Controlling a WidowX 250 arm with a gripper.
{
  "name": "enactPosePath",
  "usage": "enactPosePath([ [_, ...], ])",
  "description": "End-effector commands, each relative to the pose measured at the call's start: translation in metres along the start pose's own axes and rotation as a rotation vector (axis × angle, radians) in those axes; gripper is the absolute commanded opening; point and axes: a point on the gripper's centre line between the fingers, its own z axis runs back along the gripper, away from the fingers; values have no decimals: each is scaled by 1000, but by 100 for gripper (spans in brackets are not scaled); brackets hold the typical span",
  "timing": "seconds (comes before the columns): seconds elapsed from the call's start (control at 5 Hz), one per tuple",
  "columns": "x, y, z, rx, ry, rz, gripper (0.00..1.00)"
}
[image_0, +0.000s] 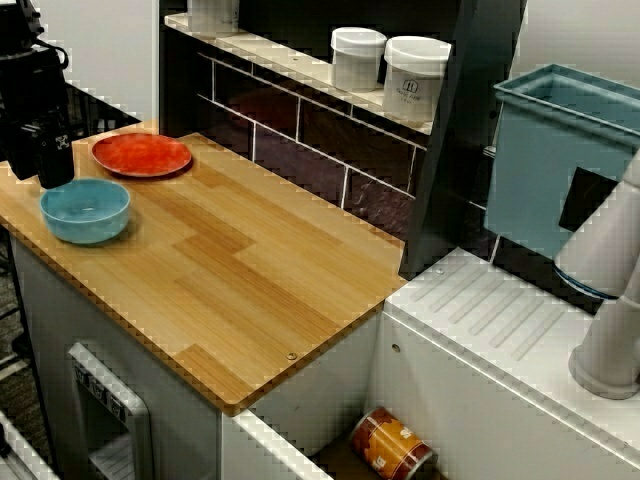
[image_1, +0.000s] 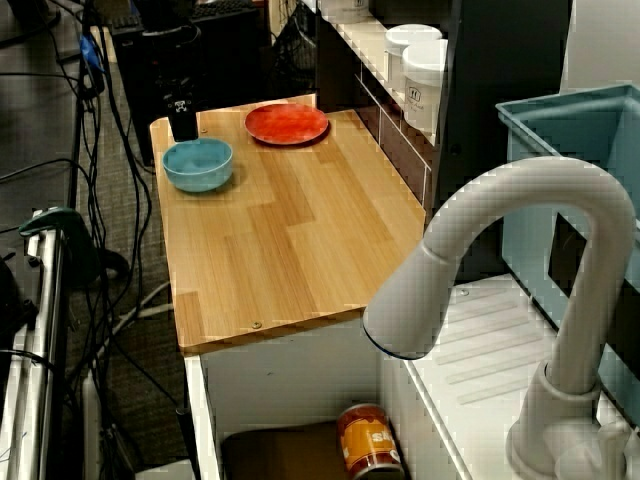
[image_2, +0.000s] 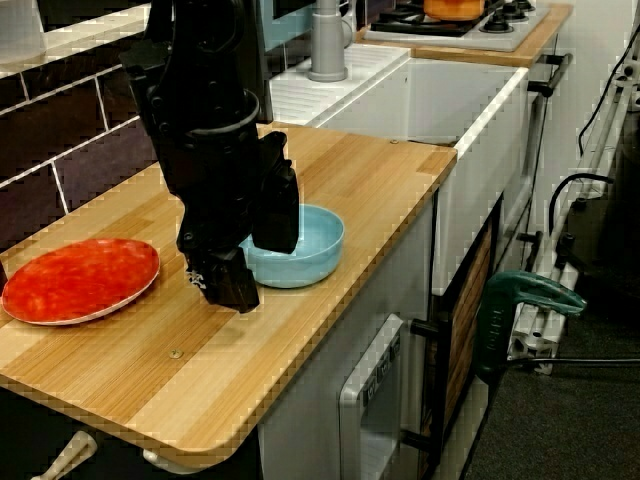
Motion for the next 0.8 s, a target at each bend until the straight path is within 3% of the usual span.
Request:
enactPosePath([
  [0.0,10,13,27,-16,-39,-9,100],
  [0.2,8,31,27,-7,-64,6,100],
  [0.4,5,43,27,47,-30,-60,100],
  [0.6,-3,50,23,60,-4,-92,100],
])
